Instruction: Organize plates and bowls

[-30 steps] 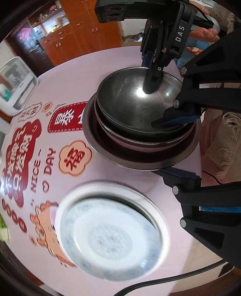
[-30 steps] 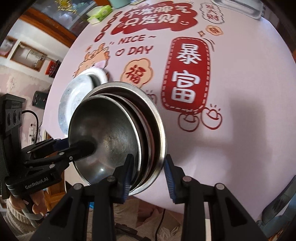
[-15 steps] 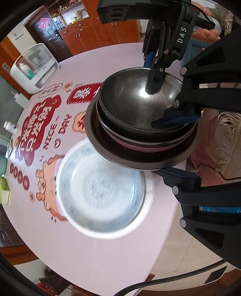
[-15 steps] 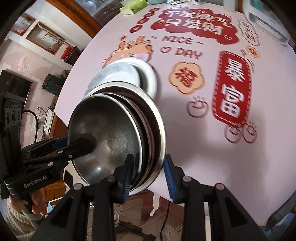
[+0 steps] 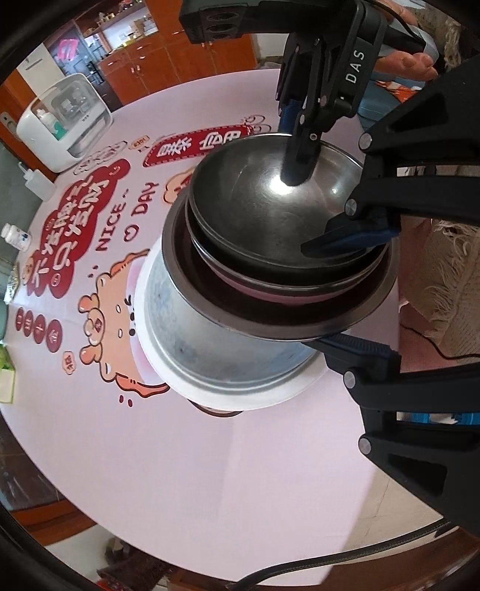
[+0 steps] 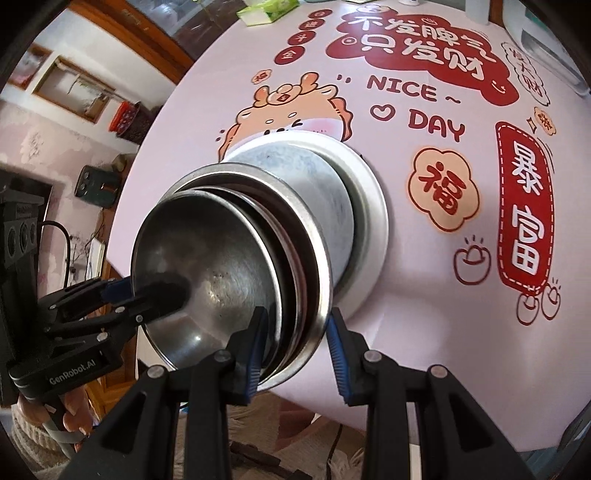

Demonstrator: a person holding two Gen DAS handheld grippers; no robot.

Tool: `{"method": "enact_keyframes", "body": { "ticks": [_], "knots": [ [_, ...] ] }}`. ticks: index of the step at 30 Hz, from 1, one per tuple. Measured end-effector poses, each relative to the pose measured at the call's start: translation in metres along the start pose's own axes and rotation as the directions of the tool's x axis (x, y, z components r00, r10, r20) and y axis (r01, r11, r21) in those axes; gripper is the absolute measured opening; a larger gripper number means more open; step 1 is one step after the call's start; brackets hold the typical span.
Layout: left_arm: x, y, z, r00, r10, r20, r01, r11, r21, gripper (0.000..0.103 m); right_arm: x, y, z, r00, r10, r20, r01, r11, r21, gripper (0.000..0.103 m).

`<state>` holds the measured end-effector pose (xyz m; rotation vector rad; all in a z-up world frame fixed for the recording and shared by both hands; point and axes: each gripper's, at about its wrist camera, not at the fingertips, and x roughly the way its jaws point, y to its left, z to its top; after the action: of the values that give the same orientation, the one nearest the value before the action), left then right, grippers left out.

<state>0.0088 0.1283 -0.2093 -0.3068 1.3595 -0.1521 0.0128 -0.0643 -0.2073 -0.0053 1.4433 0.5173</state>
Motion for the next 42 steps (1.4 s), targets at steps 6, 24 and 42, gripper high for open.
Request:
{"method": "enact_keyframes", "body": {
  "ticks": [6, 24, 42],
  "knots": [
    [0.022, 0.012, 0.019, 0.999, -0.01, -0.05, 0.012, 0.999, 0.038, 0.039, 0.021, 0.002, 0.012, 0.999, -0.041, -0.004, 0.042, 0.998, 0.055, 0.032],
    [0.039, 0.021, 0.046, 0.996, -0.035, -0.087, 0.043, 0.996, 0.083, 0.04, 0.029, -0.003, 0.028, 0.998, -0.056, 0.013, 0.054, 0.991, 0.12, 0.032],
    [0.02, 0.016, 0.044, 0.999, -0.027, -0.033, 0.03, 0.995, 0.1, 0.068, 0.019, 0.001, 0.023, 0.994, -0.09, 0.069, 0.081, 0.99, 0.118, 0.043]
  ]
}}
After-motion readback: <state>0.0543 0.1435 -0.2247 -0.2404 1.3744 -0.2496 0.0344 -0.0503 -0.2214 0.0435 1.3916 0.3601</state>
